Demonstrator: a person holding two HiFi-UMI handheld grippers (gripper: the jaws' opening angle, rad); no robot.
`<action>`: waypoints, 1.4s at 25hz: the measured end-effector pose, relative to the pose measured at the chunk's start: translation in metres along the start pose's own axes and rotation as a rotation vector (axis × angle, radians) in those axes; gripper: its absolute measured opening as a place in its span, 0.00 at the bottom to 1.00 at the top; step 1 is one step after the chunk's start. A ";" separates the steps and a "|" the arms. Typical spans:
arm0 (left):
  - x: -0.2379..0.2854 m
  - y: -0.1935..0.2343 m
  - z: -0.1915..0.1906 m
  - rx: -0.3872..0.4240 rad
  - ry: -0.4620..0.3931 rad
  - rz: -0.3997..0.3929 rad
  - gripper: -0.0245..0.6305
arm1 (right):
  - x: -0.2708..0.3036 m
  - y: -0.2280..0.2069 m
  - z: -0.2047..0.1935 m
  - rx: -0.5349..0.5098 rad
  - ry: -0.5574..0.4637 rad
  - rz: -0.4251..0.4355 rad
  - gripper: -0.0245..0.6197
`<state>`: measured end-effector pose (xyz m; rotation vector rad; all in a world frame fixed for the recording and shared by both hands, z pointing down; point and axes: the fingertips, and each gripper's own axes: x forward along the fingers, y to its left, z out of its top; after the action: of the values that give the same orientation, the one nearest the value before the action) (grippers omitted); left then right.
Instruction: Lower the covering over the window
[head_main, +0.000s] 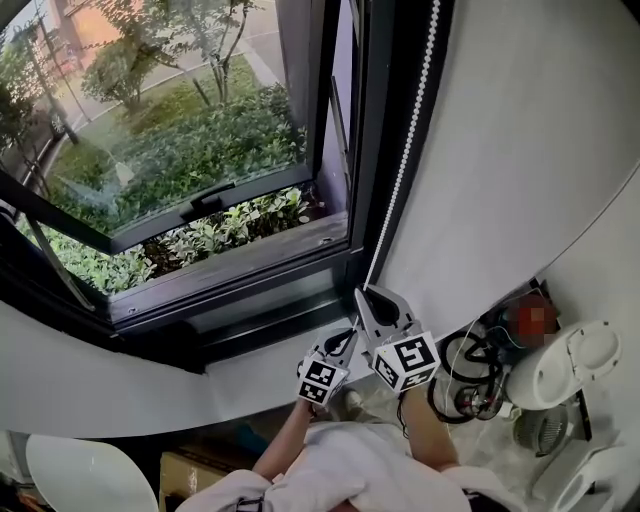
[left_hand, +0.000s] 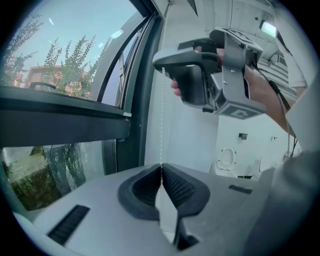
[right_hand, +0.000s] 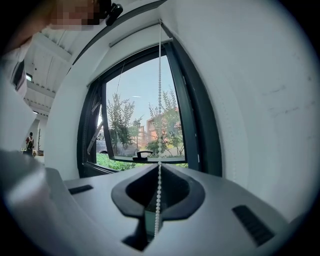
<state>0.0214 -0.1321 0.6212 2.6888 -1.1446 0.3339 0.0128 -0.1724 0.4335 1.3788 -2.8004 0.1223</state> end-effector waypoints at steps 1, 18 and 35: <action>0.001 0.000 -0.003 -0.003 0.009 -0.001 0.07 | 0.000 0.000 -0.005 0.002 0.009 0.000 0.05; 0.008 0.001 -0.064 -0.031 0.138 -0.018 0.07 | 0.001 -0.004 -0.067 0.064 0.113 0.002 0.05; -0.039 0.011 0.056 -0.017 -0.047 -0.020 0.19 | -0.002 -0.004 -0.072 0.063 0.115 0.016 0.05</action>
<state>-0.0064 -0.1280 0.5580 2.7048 -1.1279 0.2574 0.0161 -0.1682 0.5050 1.3169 -2.7353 0.2834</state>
